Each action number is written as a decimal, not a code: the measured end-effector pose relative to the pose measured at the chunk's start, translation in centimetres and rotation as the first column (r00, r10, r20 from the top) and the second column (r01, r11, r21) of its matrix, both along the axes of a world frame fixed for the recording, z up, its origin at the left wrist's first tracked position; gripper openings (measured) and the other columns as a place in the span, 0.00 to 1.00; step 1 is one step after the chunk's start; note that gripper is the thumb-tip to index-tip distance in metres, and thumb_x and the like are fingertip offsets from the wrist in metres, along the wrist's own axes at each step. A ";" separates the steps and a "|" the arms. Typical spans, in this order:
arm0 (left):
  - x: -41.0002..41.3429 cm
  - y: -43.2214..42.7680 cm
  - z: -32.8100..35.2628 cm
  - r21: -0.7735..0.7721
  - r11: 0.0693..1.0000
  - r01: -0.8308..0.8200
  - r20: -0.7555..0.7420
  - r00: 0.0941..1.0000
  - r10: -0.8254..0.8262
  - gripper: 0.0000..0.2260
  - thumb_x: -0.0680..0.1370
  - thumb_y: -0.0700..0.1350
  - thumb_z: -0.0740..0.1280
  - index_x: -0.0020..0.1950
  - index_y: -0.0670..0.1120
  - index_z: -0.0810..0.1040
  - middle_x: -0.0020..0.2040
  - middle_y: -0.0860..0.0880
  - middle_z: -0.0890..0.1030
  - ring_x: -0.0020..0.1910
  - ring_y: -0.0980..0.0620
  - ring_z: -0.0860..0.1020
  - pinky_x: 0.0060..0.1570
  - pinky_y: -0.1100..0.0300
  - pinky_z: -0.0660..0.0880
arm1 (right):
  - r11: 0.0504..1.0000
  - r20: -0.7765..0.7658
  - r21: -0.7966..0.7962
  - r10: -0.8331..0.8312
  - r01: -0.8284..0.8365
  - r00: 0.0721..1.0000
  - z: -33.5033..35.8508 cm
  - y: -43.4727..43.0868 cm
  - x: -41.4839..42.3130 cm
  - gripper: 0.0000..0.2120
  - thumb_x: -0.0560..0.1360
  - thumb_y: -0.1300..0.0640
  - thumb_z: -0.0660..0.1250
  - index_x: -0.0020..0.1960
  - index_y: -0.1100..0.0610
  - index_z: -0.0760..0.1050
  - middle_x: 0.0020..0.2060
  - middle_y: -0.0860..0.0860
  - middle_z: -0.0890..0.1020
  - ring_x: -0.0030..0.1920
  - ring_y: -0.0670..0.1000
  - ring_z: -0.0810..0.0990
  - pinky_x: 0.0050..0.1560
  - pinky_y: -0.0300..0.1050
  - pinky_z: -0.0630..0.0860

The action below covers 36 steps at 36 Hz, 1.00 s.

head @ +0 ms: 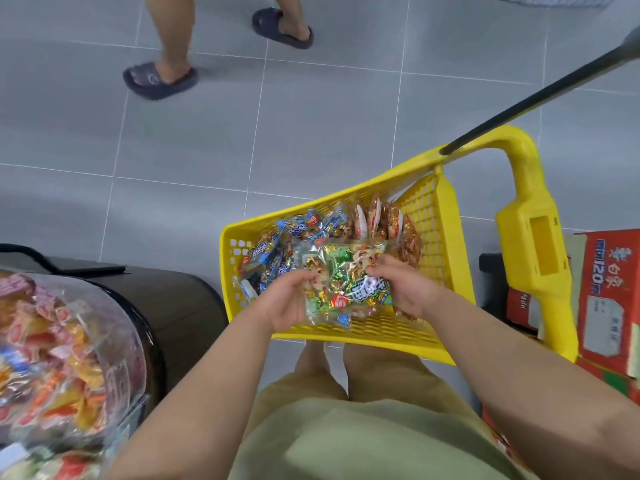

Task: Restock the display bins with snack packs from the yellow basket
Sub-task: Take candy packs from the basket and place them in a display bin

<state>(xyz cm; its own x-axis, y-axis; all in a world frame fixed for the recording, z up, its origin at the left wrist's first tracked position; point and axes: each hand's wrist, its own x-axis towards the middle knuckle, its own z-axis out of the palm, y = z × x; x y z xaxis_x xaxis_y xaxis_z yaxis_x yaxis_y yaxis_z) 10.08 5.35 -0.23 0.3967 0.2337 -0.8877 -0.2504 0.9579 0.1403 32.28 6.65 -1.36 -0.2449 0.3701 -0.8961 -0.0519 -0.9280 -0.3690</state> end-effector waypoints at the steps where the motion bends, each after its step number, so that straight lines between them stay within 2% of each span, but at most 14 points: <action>1: 0.3 0.0 -0.2 -0.005 1.000 0.002 0.073 0.997 -0.002 0.20 0.80 0.48 0.58 0.70 0.42 0.70 0.62 0.42 0.74 0.53 0.42 0.78 0.55 0.43 0.76 | 1.000 -0.010 -0.007 0.009 -0.009 1.000 0.0 0.1 -0.4 0.41 0.74 0.57 0.67 0.77 0.53 0.46 0.77 0.50 0.49 0.76 0.52 0.45 0.72 0.58 0.42; 5: 0.6 -0.1 -1.0 0.002 1.000 0.004 0.138 0.990 -0.004 0.27 0.80 0.64 0.50 0.69 0.49 0.71 0.68 0.43 0.75 0.62 0.42 0.78 0.53 0.46 0.79 | 0.998 -0.038 -0.060 0.007 -0.009 0.999 -0.7 -0.1 -0.6 0.43 0.74 0.59 0.68 0.77 0.52 0.43 0.77 0.50 0.47 0.76 0.53 0.45 0.72 0.59 0.47; 9: -0.7 -0.3 -2.5 0.012 0.998 -0.064 -0.261 0.963 0.065 0.28 0.82 0.62 0.49 0.69 0.43 0.70 0.66 0.41 0.74 0.63 0.41 0.75 0.52 0.53 0.75 | 0.993 0.058 -0.073 -0.092 0.096 0.994 -1.3 -0.5 -0.4 0.38 0.74 0.58 0.68 0.77 0.53 0.51 0.76 0.52 0.54 0.74 0.55 0.56 0.70 0.56 0.57; 13: -3.3 -1.3 -4.3 -0.021 0.999 0.040 -0.688 0.725 -0.043 0.10 0.81 0.47 0.59 0.44 0.44 0.74 0.43 0.43 0.76 0.38 0.45 0.74 0.37 0.57 0.71 | 0.984 0.154 -0.108 -0.124 0.142 0.980 -1.5 -1.1 0.0 0.27 0.75 0.61 0.67 0.71 0.57 0.62 0.66 0.49 0.69 0.65 0.51 0.70 0.50 0.44 0.71; 16: -5.5 -3.1 -5.6 -0.160 0.946 0.282 -0.890 0.373 -0.262 0.14 0.77 0.48 0.65 0.55 0.38 0.76 0.53 0.37 0.78 0.51 0.39 0.77 0.47 0.55 0.70 | 0.972 0.161 -0.154 -0.150 0.175 0.975 -1.5 -1.6 0.5 0.10 0.76 0.62 0.66 0.56 0.57 0.71 0.46 0.47 0.79 0.37 0.45 0.82 0.30 0.41 0.78; 17: -5.8 -3.7 -5.7 -0.196 0.946 0.259 -0.894 0.349 -0.281 0.20 0.76 0.49 0.68 0.62 0.36 0.74 0.56 0.37 0.78 0.56 0.39 0.77 0.51 0.54 0.71 | 0.968 0.171 -0.171 -0.156 0.186 0.973 -1.4 -1.7 0.6 0.09 0.76 0.62 0.67 0.55 0.57 0.71 0.42 0.48 0.79 0.32 0.45 0.82 0.28 0.41 0.78; 21: -6.3 -4.6 -6.8 -0.201 0.930 0.307 -0.831 0.450 -0.327 0.26 0.73 0.52 0.72 0.66 0.38 0.74 0.59 0.40 0.79 0.59 0.41 0.77 0.56 0.54 0.72 | 0.956 0.224 -0.194 -0.174 0.218 0.959 -1.8 -2.0 0.7 0.20 0.74 0.61 0.69 0.63 0.54 0.66 0.43 0.40 0.72 0.31 0.43 0.76 0.25 0.40 0.76; 24: -5.7 -4.0 -7.8 -0.246 0.886 0.394 -0.781 0.461 -0.422 0.29 0.74 0.55 0.71 0.68 0.38 0.72 0.66 0.41 0.76 0.65 0.42 0.74 0.61 0.55 0.71 | 0.953 0.227 -0.207 -0.173 0.221 0.958 -2.5 -2.3 0.7 0.09 0.74 0.63 0.67 0.49 0.57 0.68 0.44 0.37 0.70 0.24 0.37 0.76 0.22 0.33 0.69; 26: -4.8 -3.4 -8.3 -0.277 0.853 0.443 -0.765 0.435 -0.474 0.29 0.76 0.56 0.69 0.68 0.37 0.72 0.67 0.40 0.75 0.66 0.42 0.73 0.63 0.56 0.69 | 0.949 0.199 -0.224 -0.177 0.221 0.964 -3.1 -2.3 0.8 0.09 0.73 0.65 0.67 0.51 0.56 0.71 0.52 0.44 0.75 0.30 0.38 0.80 0.29 0.38 0.79; 27: -4.5 -3.1 -8.5 -0.299 0.837 0.459 -0.771 0.400 -0.495 0.28 0.77 0.56 0.67 0.68 0.38 0.72 0.67 0.40 0.74 0.66 0.43 0.72 0.62 0.57 0.68 | 0.954 0.184 -0.221 -0.166 0.205 0.969 -3.2 -2.2 0.7 0.15 0.72 0.66 0.67 0.58 0.58 0.71 0.58 0.46 0.75 0.42 0.38 0.81 0.44 0.39 0.79; 28: -4.2 -2.9 -8.7 -0.311 0.827 0.468 -0.775 0.379 -0.506 0.25 0.78 0.54 0.66 0.68 0.38 0.72 0.66 0.40 0.74 0.66 0.43 0.72 0.61 0.57 0.68 | 0.960 0.181 -0.214 -0.144 0.182 0.973 -3.5 -2.2 0.7 0.25 0.71 0.65 0.68 0.66 0.58 0.67 0.64 0.47 0.71 0.57 0.40 0.76 0.61 0.44 0.72; 29: -3.9 -2.8 -8.9 -0.312 0.826 0.469 -0.777 0.375 -0.506 0.22 0.79 0.51 0.65 0.67 0.38 0.73 0.66 0.40 0.74 0.66 0.43 0.73 0.60 0.57 0.69 | 0.964 0.188 -0.211 -0.122 0.162 0.974 -3.7 -2.1 0.7 0.30 0.71 0.65 0.68 0.71 0.57 0.63 0.69 0.47 0.66 0.65 0.44 0.68 0.68 0.47 0.62; 33: -3.3 -2.9 -9.1 -0.267 0.840 0.472 -0.770 0.420 -0.481 0.16 0.79 0.42 0.62 0.66 0.37 0.74 0.64 0.39 0.76 0.63 0.41 0.75 0.45 0.61 0.73 | 0.969 0.150 -0.188 -0.131 0.159 0.980 -4.0 -1.8 0.3 0.17 0.71 0.65 0.68 0.56 0.54 0.69 0.69 0.49 0.65 0.57 0.46 0.69 0.58 0.42 0.60; 36: -3.9 -3.4 -7.9 -0.182 0.890 0.417 -0.786 0.482 -0.387 0.13 0.80 0.38 0.61 0.62 0.34 0.75 0.63 0.38 0.77 0.62 0.41 0.76 0.30 0.65 0.63 | 0.975 0.149 -0.173 -0.115 0.141 0.982 -3.7 -1.4 -0.1 0.16 0.72 0.65 0.68 0.57 0.54 0.70 0.66 0.50 0.69 0.56 0.46 0.70 0.58 0.41 0.60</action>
